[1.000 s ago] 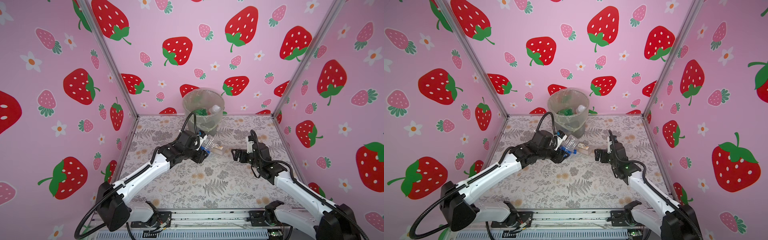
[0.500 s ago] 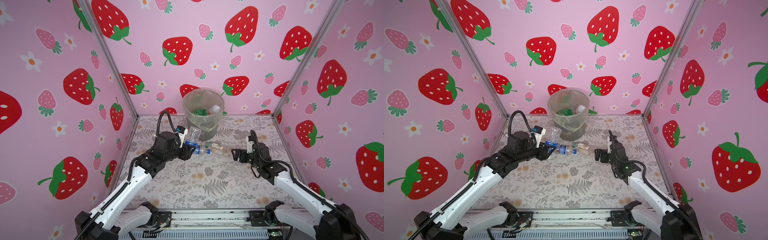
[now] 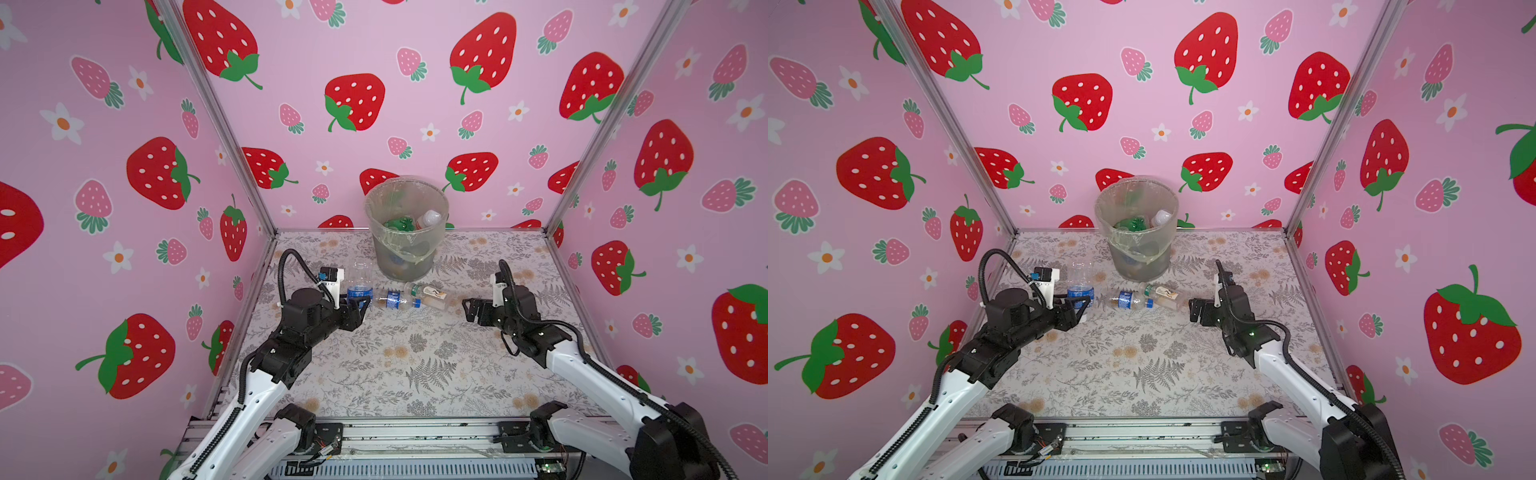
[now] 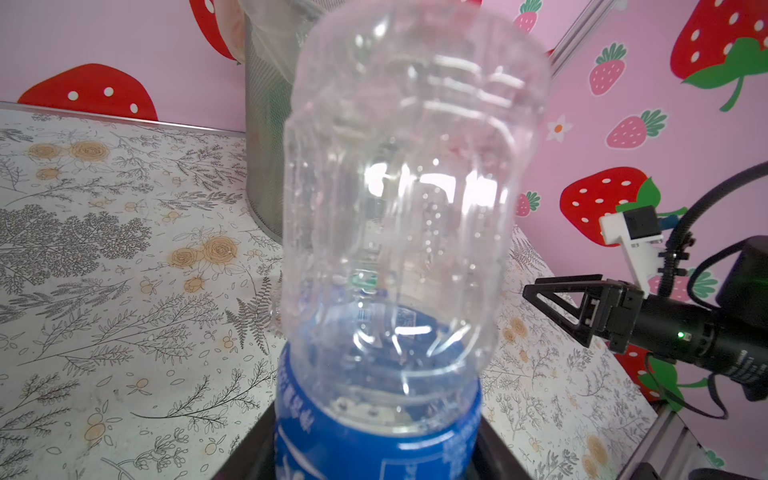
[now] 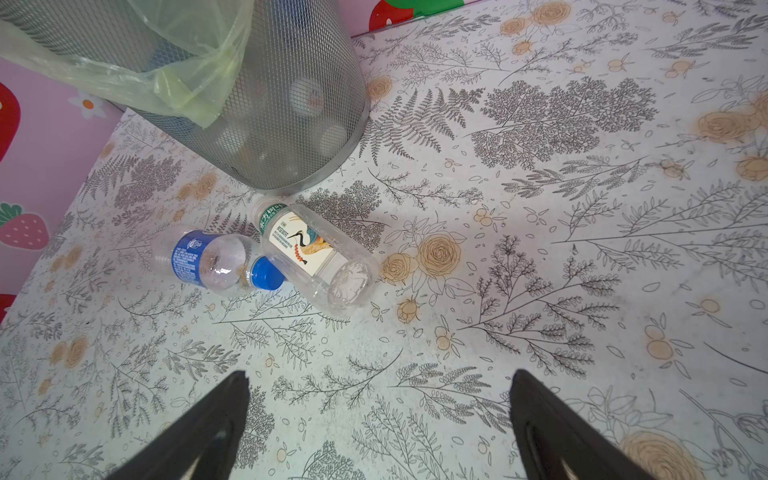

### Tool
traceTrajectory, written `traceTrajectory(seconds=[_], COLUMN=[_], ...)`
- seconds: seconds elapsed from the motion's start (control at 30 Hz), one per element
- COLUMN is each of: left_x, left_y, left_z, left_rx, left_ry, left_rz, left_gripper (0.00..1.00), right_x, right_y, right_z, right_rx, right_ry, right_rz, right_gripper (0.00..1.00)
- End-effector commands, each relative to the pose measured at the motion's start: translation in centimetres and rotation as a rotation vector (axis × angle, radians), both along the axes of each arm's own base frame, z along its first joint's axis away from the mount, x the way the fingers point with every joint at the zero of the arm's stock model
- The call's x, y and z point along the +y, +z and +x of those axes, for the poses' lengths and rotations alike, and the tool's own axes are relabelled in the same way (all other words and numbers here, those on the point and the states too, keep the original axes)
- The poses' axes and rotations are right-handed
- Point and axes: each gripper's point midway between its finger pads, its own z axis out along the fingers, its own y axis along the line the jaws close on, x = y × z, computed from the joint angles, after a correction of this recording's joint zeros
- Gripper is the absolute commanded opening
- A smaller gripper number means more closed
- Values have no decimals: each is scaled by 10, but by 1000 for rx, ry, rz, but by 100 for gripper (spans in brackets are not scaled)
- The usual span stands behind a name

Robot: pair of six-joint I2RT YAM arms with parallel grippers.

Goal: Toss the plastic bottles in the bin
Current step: 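Lift the blue-label bottle with the left gripper and carry it toward the bin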

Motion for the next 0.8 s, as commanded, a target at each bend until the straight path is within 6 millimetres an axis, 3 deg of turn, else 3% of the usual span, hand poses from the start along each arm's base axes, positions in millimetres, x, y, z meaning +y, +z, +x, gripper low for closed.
traceTrajectory(seconds=[0.0,0.2,0.4,0.57,0.67,0.77], left_x=[3,4,-1,-24,-42,-67], left_y=[19,23,66,119,152,172], left_z=[4,8,32,77,120,167], left_rx=[-87,-85,-119,-153,-159,-128], left_ry=[30,37,43,-6,-24,-60], left_rz=[-97,-84,-35,-14,-17,-47], left_gripper=[51,50,50,50,50,54], right_x=[1,2,3,4,3,2], right_y=[7,3,-2,-2,1,3], right_z=[7,11,13,14,13,11], right_rx=[-18,-13,-7,-5,-16,-20], right_ry=[-14,-10,-6,-2,-5,-6], right_rz=[11,-9,-19,-19,-18,-12], right_gripper=[99,99,99,99,99,99])
